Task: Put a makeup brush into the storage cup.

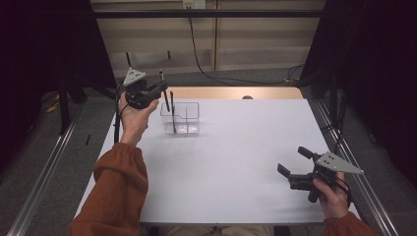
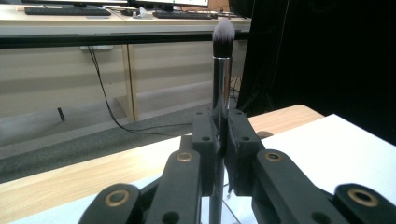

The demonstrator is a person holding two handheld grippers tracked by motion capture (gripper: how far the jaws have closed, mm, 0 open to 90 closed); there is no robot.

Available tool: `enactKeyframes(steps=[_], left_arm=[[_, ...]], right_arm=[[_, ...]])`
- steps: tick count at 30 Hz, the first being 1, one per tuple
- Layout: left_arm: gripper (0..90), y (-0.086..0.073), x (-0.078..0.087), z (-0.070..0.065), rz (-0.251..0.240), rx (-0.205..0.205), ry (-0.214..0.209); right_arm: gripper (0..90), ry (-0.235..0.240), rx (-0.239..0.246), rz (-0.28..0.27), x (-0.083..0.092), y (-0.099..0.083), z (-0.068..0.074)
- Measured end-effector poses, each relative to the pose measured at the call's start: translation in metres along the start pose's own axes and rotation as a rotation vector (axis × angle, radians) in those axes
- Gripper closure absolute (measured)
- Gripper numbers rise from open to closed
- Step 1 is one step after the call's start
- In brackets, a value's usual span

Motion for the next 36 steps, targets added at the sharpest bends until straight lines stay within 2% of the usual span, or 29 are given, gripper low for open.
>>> enactKeyframes(steps=[2, 18, 22, 30, 36], left_arm=[[84.0, -0.001, -0.002, -0.001, 0.01, -0.011, 0.007], [84.0, -0.014, -0.013, -0.002, 0.058, -0.022, -0.001], [84.0, -0.017, -0.016, -0.005, 0.065, -0.02, -0.008], [84.0, -0.029, -0.02, -0.001, 0.089, 0.008, -0.007], [84.0, -0.034, -0.02, 0.001, 0.104, 0.014, -0.005]], right_arm=[[0.0, 0.0, 0.004, 0.002, 0.0, 0.0, 0.0], [0.0, 0.006, 0.009, 0.006, 0.0, -0.001, 0.0], [0.0, 0.007, 0.013, 0.01, 0.0, -0.001, 0.001], [0.0, 0.008, 0.013, 0.011, 0.0, -0.001, 0.001], [0.0, 0.006, 0.013, 0.01, 0.0, -0.001, 0.001]])
Point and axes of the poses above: each handheld gripper's, and its own axes: x roughly backward along the jaws, y roughly out of its top, z roughly to its left, the point moved 2 cm from there along -x, roughly forward along the jaws, and after that the axes turned 10 degrees about -x, right-handed, at the moved point
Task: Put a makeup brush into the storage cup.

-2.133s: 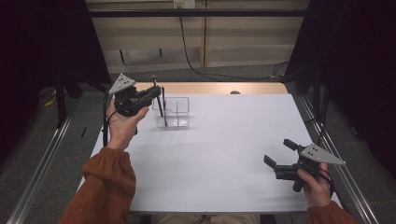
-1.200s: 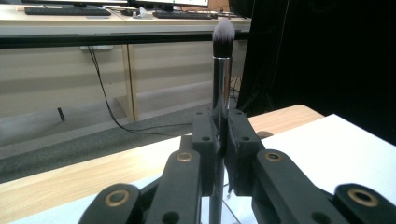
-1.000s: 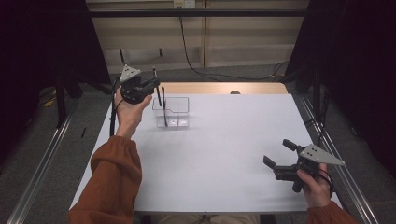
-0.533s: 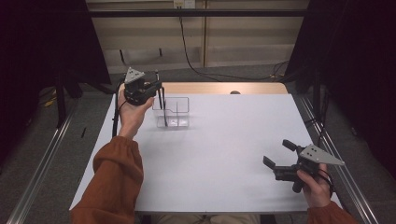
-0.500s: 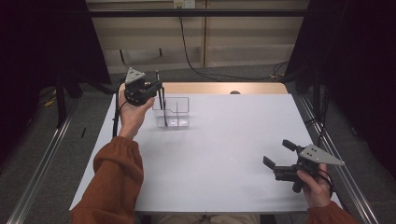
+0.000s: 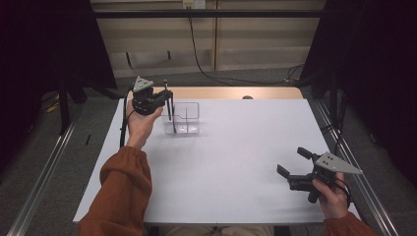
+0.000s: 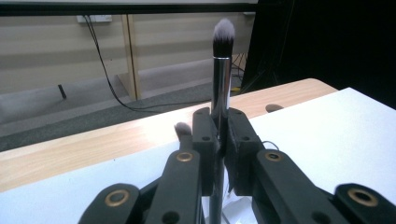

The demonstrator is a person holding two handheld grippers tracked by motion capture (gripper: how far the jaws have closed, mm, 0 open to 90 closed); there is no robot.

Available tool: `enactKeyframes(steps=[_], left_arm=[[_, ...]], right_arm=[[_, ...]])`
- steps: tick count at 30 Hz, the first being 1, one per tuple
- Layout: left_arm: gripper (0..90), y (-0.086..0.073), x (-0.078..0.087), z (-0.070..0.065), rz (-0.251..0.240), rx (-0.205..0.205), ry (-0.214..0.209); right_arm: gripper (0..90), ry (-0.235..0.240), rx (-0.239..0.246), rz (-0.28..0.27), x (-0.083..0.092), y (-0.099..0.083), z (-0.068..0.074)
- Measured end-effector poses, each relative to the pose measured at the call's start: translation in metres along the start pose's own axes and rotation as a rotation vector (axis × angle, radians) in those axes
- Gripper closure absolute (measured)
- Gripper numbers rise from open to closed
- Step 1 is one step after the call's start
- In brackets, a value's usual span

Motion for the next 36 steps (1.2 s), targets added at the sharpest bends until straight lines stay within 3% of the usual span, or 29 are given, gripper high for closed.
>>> enactKeyframes(steps=[15, 28, 29, 31, 32, 36], left_arm=[[83.9, -0.013, -0.005, 0.002, 0.021, 0.028, -0.002], [82.8, -0.015, -0.008, 0.002, 0.026, 0.027, -0.012], [79.9, -0.015, -0.008, 0.001, 0.02, 0.028, -0.024], [63.9, -0.015, -0.008, 0.0, 0.026, 0.023, -0.026], [62.3, -0.015, -0.008, 0.0, 0.021, 0.026, -0.036], [41.9, -0.014, -0.006, 0.001, 0.015, 0.028, -0.005]], right_arm=[[0.0, 0.003, -0.004, 0.001, 0.0, 0.0, 0.0], [0.0, -0.001, -0.003, 0.0, 0.0, 0.0, 0.0], [0.0, -0.002, -0.006, 0.0, 0.0, 0.0, 0.0], [0.0, -0.002, -0.004, 0.0, 0.0, 0.0, 0.0], [0.0, -0.002, -0.002, 0.0, 0.0, 0.0, 0.0], [0.0, 0.001, -0.005, 0.002, 0.0, 0.0, 0.0]])
Point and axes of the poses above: each handheld gripper's, and its own axes: x roughly backward along the jaws, y roughly out of its top, z roughly to its left, the point moved 2 cm from there along -x, roughly forward along the jaws, and after that the axes turned 10 degrees about -x, right-handed, at the moved point
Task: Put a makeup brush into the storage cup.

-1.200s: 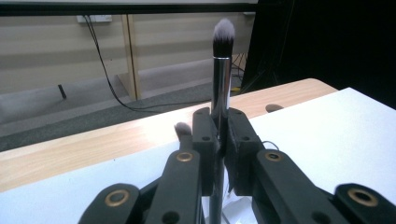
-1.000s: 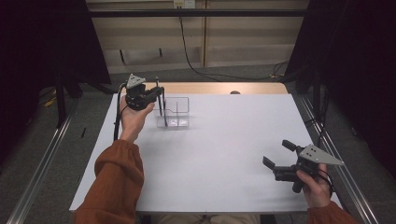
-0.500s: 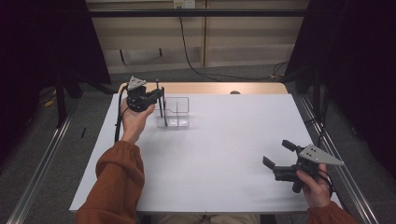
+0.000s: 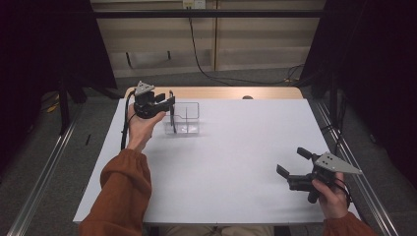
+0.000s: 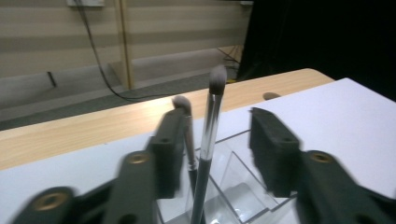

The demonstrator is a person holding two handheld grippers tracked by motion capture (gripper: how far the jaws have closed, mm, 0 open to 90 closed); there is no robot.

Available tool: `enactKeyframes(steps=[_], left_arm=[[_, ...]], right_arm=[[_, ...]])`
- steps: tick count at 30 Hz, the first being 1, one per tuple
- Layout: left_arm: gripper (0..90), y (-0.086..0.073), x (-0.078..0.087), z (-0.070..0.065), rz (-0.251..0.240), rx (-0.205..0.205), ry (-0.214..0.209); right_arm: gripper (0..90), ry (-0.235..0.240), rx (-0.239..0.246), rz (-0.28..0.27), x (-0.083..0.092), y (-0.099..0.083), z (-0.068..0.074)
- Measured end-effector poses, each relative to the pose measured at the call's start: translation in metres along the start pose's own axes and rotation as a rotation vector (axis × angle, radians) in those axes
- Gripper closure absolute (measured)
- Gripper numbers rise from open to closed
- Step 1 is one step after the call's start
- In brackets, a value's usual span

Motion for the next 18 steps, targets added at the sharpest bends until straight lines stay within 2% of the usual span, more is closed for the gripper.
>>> enactKeyframes(steps=[4, 6, 9, 14, 15, 18], left_arm=[[29.7, 0.0005, 0.0021, 0.0012, -0.009, 0.007, -0.002], [19.0, 0.0008, 0.0027, 0.0018, -0.008, 0.009, -0.001], [12.0, 0.0005, 0.0026, 0.0022, -0.009, 0.015, 0.001], [5.0, 0.0003, 0.0032, 0.0035, -0.016, 0.029, -0.011], [4.4, 0.0001, 0.0035, 0.0039, -0.024, 0.021, -0.024], [3.0, 0.0006, 0.0038, 0.0035, -0.029, 0.007, -0.027]], right_arm=[[0.0, -0.001, 0.0, -0.001, 0.0002, 0.0001, -0.0003], [0.0, -0.001, 0.0, 0.0, -0.0002, 0.0001, -0.0003], [0.0, -0.001, 0.001, 0.0, -0.0003, 0.0001, -0.0003], [0.0, -0.004, -0.001, 0.003, -0.0007, -0.0005, -0.0011], [0.0, -0.003, -0.007, 0.002, -0.0008, -0.0007, -0.001], [0.0, -0.007, -0.004, 0.005, -0.0002, -0.0014, -0.0027]])
Point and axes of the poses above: each handheld gripper's, and its own axes: x roughly backward along the jaws, y roughly out of its top, z roughly to its left, the point moved 2 cm from there along -x, roughly forward along the jaws, and after that the axes turned 10 degrees about -x, right-handed, at the moved point
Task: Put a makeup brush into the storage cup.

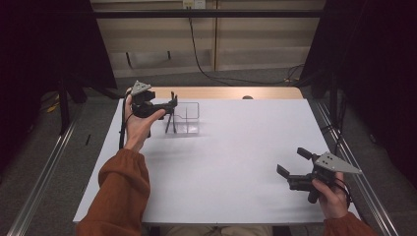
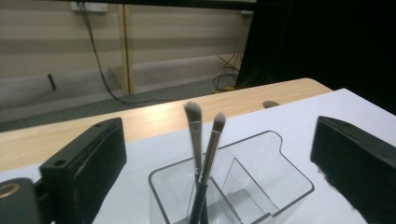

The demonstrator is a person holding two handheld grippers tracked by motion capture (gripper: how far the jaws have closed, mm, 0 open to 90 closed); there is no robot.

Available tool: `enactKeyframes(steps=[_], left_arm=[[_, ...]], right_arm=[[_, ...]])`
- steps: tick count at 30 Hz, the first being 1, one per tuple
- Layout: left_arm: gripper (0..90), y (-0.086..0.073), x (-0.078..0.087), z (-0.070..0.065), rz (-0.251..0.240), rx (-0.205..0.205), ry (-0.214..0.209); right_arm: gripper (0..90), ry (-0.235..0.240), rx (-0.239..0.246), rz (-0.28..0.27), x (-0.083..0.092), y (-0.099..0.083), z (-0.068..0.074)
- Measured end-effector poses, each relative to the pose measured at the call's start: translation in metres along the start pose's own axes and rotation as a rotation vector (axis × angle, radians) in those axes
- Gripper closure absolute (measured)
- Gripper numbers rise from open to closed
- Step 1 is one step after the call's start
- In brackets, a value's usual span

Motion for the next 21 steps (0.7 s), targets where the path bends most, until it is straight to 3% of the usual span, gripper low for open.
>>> enactKeyframes(steps=[4, 6, 9, 14, 21], left_arm=[[2.7, 0.002, 0.001, -0.003, -0.015, -0.006, -0.007], [2.2, 0.002, 0.003, -0.003, 0.0, -0.027, 0.014], [2.2, 0.001, 0.008, 0.0, 0.002, -0.024, 0.01], [2.1, -0.001, 0.019, 0.004, -0.035, -0.022, 0.04], [2.0, -0.005, 0.031, 0.004, -0.063, -0.032, 0.05]], right_arm=[[0.0, -0.004, -0.007, -0.002, -0.001, 0.0, -0.002], [0.0, 0.001, -0.005, -0.002, -0.002, 0.0, -0.002], [0.0, 0.006, -0.004, -0.005, -0.003, 0.0, -0.002], [0.0, 0.009, 0.004, -0.004, -0.005, 0.001, -0.001], [0.0, 0.0, 0.001, -0.007, -0.004, 0.001, 0.0]])
Point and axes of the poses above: each handheld gripper's, and its own axes: x roughly backward along the jaws, y roughly out of its top, z roughly to its left, the point moved 2 cm from there along -x, roughly forward along the jaws, and after that the axes turned 10 degrees about -x, right-handed, at the moved point
